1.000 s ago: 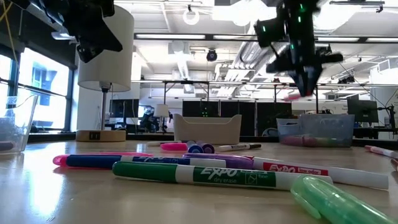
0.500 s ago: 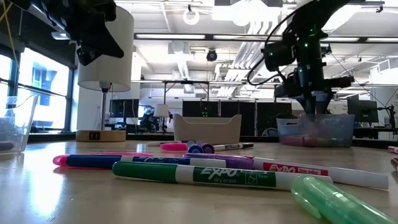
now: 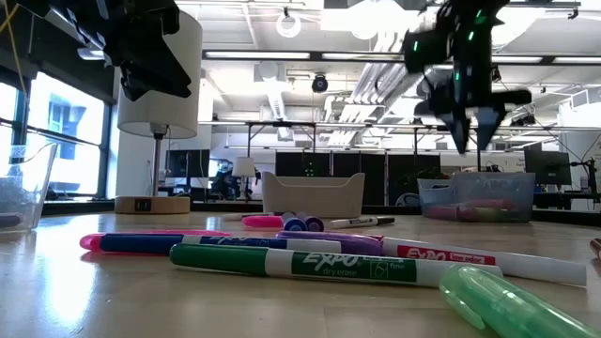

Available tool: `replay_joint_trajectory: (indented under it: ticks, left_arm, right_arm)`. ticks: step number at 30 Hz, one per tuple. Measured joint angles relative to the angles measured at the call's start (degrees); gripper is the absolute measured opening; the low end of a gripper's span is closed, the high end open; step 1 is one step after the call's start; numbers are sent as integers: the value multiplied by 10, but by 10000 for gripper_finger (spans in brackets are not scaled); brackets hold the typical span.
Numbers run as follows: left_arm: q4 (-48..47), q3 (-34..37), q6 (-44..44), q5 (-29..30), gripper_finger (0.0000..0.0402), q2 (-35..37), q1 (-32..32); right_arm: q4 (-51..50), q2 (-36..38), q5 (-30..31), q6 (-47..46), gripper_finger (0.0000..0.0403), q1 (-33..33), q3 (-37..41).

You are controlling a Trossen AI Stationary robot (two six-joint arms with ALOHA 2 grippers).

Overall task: Pick & Place Markers
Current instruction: Put the black marker pen into the transparent bin

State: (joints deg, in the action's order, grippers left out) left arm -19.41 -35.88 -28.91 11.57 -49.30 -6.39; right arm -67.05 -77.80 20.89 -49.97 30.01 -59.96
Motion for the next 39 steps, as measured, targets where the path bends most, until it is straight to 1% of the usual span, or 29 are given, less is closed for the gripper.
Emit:
replay_joint_trajectory:
  ticks: [4,8,12,14,16,20,24,26,28,30,33,35,39]
  left_arm:
    - [-10,-17,-7,15,112,-4,0]
    - [-17,-61,-10,26,113,-71,0]
    - [-24,-134,-9,31,113,-171,0]
    - [-52,-179,-9,34,113,-229,7]
    - [-57,-233,-16,33,113,-294,14]
    - [-97,-353,-29,22,113,-403,34]
    - [-135,-467,-29,-6,113,-508,55]
    - [-169,-512,-27,-22,113,-553,64]
    - [-172,-557,-26,-36,113,-596,70]
    - [-204,-587,-26,-45,113,-627,73]
    - [-191,-625,-21,-59,113,-677,76]
    - [-204,-638,-12,-67,113,-698,77]
    - [-194,-663,-10,-70,113,-732,75]
  right_arm:
    - [19,76,32,-61,194,-72,-16]
    - [61,130,37,-98,191,-154,-13]
    - [74,141,56,-106,189,-229,-10]
    - [73,140,71,-111,189,-261,-10]
    - [75,139,86,-118,189,-290,-10]
    - [81,139,103,-115,189,-338,-10]
    - [79,139,104,-95,189,-373,-10]
    - [79,139,104,-83,188,-386,-10]
    - [79,139,104,-75,188,-397,-10]
    - [79,140,104,-66,189,-408,-10]
    - [79,141,104,-52,190,-423,-10]
    - [79,142,104,-50,189,-432,-10]
    - [78,142,103,-37,189,-445,-10]
